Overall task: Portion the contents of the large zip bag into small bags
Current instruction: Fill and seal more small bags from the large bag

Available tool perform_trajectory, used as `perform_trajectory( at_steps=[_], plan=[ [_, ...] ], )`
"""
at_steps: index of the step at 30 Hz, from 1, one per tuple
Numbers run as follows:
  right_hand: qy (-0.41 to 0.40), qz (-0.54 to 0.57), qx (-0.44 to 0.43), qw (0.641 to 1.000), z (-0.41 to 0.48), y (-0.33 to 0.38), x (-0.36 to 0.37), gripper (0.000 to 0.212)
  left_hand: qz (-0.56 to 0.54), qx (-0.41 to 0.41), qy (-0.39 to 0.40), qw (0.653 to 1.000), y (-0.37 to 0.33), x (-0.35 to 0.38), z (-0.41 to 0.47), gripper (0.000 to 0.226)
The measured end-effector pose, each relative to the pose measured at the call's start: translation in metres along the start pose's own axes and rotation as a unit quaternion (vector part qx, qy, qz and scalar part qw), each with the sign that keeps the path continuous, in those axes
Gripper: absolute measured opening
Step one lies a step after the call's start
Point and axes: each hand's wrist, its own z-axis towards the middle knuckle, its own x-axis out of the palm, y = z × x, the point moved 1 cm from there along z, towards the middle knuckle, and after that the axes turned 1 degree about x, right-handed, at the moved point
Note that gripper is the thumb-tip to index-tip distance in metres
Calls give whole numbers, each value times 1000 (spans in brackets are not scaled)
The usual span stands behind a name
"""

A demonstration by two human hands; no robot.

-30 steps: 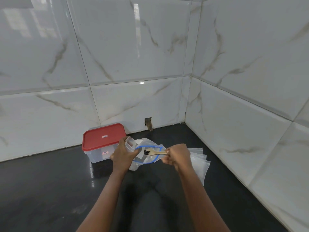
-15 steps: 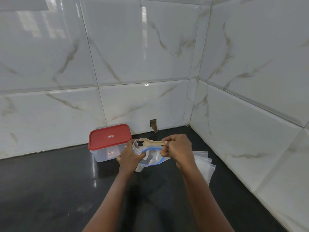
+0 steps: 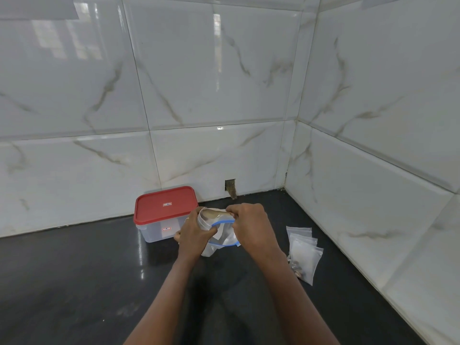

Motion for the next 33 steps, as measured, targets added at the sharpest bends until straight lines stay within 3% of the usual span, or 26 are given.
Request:
perform_trajectory(
  at_steps=[3, 7, 11, 16, 19, 22, 25, 27, 30, 33],
  plan=[
    [-40, 44, 23, 998, -5, -5, -3, 36, 10, -11, -9, 1000, -1, 0, 1, 60],
    [-139, 149, 140, 969, -10, -24, -14, 31, 5, -9, -16, 1000, 0, -4, 4, 56],
    [-67, 138, 196, 969, -2, -38, -7, 26, 13, -12, -27, 999, 1, -9, 6, 52],
    [-15, 131, 161, 978, 21, -26, 54, 29, 9, -6, -46, 999, 0, -9, 3, 41],
    [7, 191, 189, 963, 37, -17, 87, 30, 0, -8, -53, 999, 2, -10, 0, 38],
    [-4, 366, 277, 888, 47, -10, 98, 32, -3, -17, -57, 998, 2, -13, 2, 42],
    [-28, 568, 379, 730, 50, 1, 99, 37, 2, -8, -58, 998, 1, -18, 4, 42],
    [-32, 626, 404, 666, 54, 5, 100, 40, 7, -4, -60, 998, 1, -20, 5, 43],
    [-33, 654, 418, 629, 57, 11, 100, 39, 1, -5, -63, 998, 3, -23, 6, 44],
    [-26, 646, 431, 630, 59, 14, 101, 37, 1, -4, -60, 998, 4, -25, 8, 46]
  ],
)
